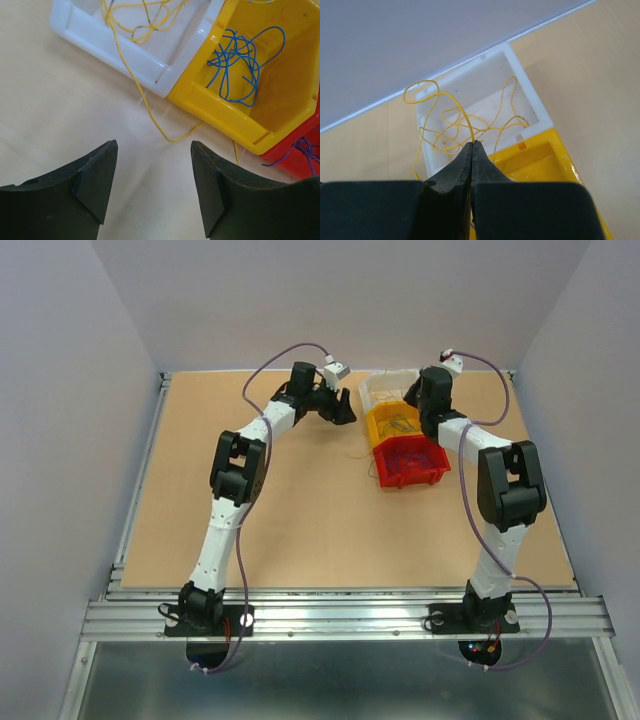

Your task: Untangle the cables

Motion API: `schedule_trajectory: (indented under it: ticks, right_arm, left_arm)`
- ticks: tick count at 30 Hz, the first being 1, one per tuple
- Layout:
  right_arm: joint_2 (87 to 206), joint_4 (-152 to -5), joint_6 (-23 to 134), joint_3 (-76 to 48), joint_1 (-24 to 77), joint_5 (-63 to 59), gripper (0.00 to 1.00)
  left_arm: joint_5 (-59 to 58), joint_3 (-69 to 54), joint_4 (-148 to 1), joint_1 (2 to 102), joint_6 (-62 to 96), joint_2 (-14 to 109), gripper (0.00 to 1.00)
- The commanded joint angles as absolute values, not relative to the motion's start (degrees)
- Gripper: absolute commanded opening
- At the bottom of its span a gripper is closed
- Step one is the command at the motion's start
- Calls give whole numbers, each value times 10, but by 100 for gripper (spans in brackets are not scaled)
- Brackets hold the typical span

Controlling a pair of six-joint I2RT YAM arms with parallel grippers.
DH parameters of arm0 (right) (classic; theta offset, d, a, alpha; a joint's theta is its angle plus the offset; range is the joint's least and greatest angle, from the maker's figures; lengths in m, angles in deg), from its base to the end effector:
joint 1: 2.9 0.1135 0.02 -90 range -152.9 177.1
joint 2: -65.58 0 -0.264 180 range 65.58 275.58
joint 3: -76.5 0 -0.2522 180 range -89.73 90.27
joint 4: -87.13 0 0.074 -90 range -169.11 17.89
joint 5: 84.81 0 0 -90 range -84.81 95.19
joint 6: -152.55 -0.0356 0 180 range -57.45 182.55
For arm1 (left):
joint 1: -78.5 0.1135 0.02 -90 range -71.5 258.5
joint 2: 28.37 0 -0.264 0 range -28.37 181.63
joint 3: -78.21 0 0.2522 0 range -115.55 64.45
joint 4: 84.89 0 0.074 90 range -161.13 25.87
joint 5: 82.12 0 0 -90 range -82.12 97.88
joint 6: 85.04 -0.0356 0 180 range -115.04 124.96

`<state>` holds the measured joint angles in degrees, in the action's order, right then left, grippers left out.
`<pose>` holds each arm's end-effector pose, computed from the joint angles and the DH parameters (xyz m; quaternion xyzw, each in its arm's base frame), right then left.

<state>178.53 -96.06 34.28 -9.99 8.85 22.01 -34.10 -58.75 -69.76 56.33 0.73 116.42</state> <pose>0.4569 0.0845 0.2424 0.2005 0.7705 0.0932 0.5978 0.5263 -0.2402 0.1922 0.3703 0.7126 -0.3754 0.4627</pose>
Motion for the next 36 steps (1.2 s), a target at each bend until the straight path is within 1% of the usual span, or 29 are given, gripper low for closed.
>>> schedule_trajectory:
  ticks: [1, 4, 7, 8, 10, 11, 13, 14, 16, 18, 19, 22, 23, 25, 27, 29, 30, 32, 36]
  right_arm:
    - [1749, -973, 335, -110, 91, 250, 1]
    - [1752, -974, 332, -111, 91, 248, 1]
    - [1756, -974, 328, -109, 91, 245, 1]
    - [1756, -975, 327, -107, 91, 245, 1]
    - [1760, -974, 324, -106, 91, 240, 1]
    - [1760, -971, 322, -106, 91, 235, 1]
    - [1760, -956, 323, -102, 91, 227, 0]
    - [1761, -925, 323, -96, 91, 227, 1]
    - [1760, -897, 328, -78, 93, 232, 1]
    - [1767, -851, 335, -61, 95, 252, 1]
    - [1775, -844, 345, -43, 95, 261, 1]
    - [1797, -839, 358, -19, 94, 268, 1]
    - [1807, -839, 361, 6, 94, 269, 1]
    - [1839, -826, 366, 37, 94, 269, 1]
    - [1877, -793, 371, 102, 94, 265, 1]
    - [1905, -745, 378, 154, 94, 266, 0]
    - [1933, -703, 386, 206, 94, 270, 1]
    - [1950, -673, 393, 242, 94, 286, 0]
    - [1968, -671, 410, 263, 94, 309, 1]
  left_arm:
    - [-376, -633, -708, 550, 39, 1168, 70]
    - [-377, -638, -726, 546, 47, 1179, 70]
    - [-385, -646, -751, 541, 90, 1192, 65]
    - [-390, -653, -759, 541, 108, 1202, 56]
    - [-398, -675, -765, 539, 123, 1214, 43]
    - [-398, -680, -765, 539, 127, 1219, 21]
    - [-389, -671, -764, 541, 116, 1202, 2]
    - [-384, -660, -764, 543, 108, 1190, 0]
    - [-368, -625, -771, 546, 74, 1161, 0]
    - [-348, -558, -791, 549, 53, 1107, 0]
    - [-334, -515, -798, 549, 37, 1073, 0]
    - [-321, -474, -807, 552, 18, 1031, 0]
    - [-313, -458, -806, 552, 8, 1009, 0]
    - [-304, -445, -806, 552, -3, 986, 0]
    - [-297, -435, -799, 552, -16, 959, 0]
    - [-294, -439, -787, 552, -25, 942, 0]
    - [-292, -446, -771, 552, -32, 938, 0]
    - [-287, -454, -752, 552, -40, 932, 0]
    - [-291, -457, -746, 551, -44, 926, 0]
